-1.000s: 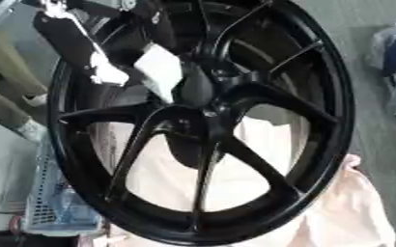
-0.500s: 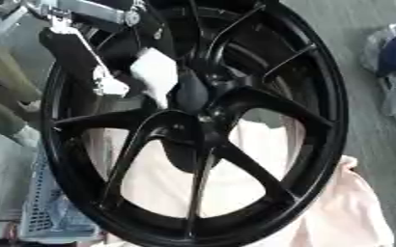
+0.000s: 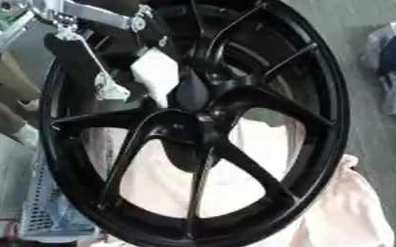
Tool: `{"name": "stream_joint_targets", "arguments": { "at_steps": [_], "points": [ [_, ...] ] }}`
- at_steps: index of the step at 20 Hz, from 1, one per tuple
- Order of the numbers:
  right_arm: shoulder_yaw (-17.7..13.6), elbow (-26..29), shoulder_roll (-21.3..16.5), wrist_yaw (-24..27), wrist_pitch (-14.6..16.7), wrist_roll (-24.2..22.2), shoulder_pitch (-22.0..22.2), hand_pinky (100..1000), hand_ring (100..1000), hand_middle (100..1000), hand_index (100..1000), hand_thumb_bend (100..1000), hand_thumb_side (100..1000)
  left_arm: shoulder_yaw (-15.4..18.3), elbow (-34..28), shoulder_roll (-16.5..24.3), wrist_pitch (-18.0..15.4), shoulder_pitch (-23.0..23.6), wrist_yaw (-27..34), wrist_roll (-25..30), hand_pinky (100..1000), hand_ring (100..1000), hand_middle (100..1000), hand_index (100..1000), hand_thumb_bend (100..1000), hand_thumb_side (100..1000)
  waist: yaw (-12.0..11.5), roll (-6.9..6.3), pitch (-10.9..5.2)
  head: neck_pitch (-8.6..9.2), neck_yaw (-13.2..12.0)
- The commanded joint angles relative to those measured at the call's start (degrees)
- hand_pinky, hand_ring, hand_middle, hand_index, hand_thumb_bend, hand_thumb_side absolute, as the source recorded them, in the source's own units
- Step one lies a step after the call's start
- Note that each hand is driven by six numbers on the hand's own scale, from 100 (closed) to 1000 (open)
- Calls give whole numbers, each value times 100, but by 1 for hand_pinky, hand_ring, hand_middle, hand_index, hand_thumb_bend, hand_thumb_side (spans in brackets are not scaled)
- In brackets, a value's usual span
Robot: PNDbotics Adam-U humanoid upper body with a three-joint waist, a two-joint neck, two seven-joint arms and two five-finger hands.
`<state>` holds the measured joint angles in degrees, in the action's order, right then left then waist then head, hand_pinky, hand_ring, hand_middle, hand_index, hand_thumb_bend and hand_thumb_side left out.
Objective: Pull the pin out of the wheel hub.
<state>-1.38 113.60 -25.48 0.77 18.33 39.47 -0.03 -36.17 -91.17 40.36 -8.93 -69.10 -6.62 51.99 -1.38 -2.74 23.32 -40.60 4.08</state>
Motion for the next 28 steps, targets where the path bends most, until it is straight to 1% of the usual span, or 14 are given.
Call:
{"name": "stream_joint_targets", "arguments": {
  "at_steps": [1,5,6,9,12,16,19,21,24,26,28],
  "points": [
    [-1,99,-59,69,-2,20,-31,544,771,678,812,100,414,92,-92,85,60,-142,94,-2,760,563,339,497,100,125,12,9,-99,85,-22],
    [-2,99,-59,75,-1,30,-24,544,771,679,812,100,418,270,-127,94,167,-162,217,-2,708,480,224,369,100,165,6,10,-108,74,-31],
    [-6,99,-63,75,1,33,-21,545,771,679,812,100,413,340,-141,97,207,-172,270,-2,703,474,216,354,100,172,4,11,-111,73,-31],
    [-10,99,-66,76,-2,43,-12,545,772,679,812,100,413,526,-208,124,364,-212,442,-2,699,466,200,329,100,179,-3,11,-124,56,-34],
    [-15,99,-59,72,-2,50,9,545,771,679,812,100,412,750,-335,199,491,-273,617,-27,699,463,195,324,100,190,-39,23,-145,36,-28],
    [-49,99,-57,47,20,68,41,546,771,678,812,100,409,1348,-536,514,677,-186,1008,-372,702,459,191,324,100,210,-133,58,-165,29,23],
    [-72,99,-49,16,33,86,74,546,771,678,812,100,407,1845,-486,927,756,108,1152,-722,704,461,194,329,100,213,-223,90,-169,-3,91],
    [-95,99,-38,-16,40,108,104,547,771,678,812,100,406,2201,-304,1269,769,447,1096,-990,706,461,195,332,100,218,-289,114,-173,-17,128],
    [-131,99,-23,-61,55,150,132,548,772,679,812,100,403,2662,77,1655,739,991,923,-1422,706,461,196,335,100,221,-366,154,-174,-12,164],
    [-141,99,-12,-73,65,168,124,548,772,680,812,100,403,2882,312,1833,707,1340,795,-1703,704,461,198,339,100,220,-412,187,-169,12,183],
    [-141,99,3,-70,70,173,108,549,772,680,812,100,402,3031,496,1949,687,1667,653,-1984,705,465,205,346,100,222,-441,223,-162,40,194]
  ]
}}
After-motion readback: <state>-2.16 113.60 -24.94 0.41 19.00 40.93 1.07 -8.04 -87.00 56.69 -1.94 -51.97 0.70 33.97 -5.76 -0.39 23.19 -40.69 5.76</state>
